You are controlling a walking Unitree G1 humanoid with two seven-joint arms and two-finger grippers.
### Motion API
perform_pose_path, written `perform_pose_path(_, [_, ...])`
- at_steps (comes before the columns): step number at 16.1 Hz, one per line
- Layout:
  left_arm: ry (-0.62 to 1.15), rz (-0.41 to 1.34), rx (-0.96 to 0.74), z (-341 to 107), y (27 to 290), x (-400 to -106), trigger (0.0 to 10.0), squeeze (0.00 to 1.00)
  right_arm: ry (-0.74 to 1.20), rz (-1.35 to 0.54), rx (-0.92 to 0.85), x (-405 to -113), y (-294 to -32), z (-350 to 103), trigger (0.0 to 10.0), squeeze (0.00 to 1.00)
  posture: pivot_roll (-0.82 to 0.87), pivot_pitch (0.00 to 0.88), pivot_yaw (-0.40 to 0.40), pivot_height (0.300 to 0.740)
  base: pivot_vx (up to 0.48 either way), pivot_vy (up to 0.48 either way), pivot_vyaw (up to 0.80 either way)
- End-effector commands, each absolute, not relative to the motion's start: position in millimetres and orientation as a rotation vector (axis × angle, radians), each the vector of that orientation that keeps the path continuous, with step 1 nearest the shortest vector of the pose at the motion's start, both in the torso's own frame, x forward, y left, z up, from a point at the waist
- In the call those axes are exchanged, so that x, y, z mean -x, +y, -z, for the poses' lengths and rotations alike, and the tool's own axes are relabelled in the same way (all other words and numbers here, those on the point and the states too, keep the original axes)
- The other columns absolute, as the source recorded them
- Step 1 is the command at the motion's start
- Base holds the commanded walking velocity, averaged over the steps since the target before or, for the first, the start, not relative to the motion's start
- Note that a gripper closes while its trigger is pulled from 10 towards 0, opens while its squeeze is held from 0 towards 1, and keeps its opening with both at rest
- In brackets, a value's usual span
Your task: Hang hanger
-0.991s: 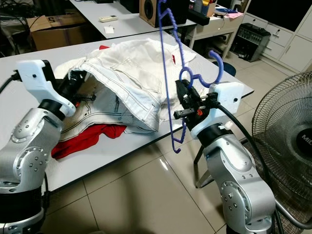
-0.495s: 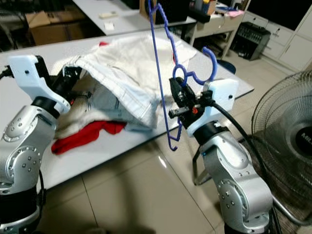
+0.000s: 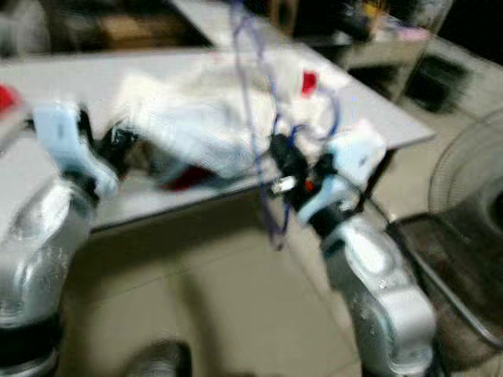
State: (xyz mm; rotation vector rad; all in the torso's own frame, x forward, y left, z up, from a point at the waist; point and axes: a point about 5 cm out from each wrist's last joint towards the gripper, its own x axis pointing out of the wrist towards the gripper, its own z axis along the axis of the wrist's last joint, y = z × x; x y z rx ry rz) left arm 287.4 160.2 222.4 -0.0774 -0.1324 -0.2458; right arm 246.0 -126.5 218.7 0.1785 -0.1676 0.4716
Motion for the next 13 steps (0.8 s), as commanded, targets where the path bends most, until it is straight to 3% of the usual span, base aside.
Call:
perform_pose_path(1, [-0.186, 0.274, 0.059, -234, 155, -286, 10.0, 0.0, -0.194, -0.465, -0.171, -246, -128, -224, 10.0, 0.0, 0.04, 0.0, -0.062, 0.74, -0.319, 0.0, 0.0])
perform_pose_path(9, [-0.15, 0.279, 0.05, -220, 153, -274, 10.0, 0.0, -0.157, -0.52, -0.147, -242, -124, -216, 10.0, 0.0, 0.05, 0.0, -0.071, 0.74, -0.307, 0.0, 0.0])
perform_pose_path(13, [-0.05, 0.291, 0.068, -188, 158, -264, 10.0, 0.0, -0.035, -0.609, -0.05, -234, -122, -190, 10.0, 0.0, 0.05, 0.0, -0.082, 0.74, 0.0, 0.0, 0.0])
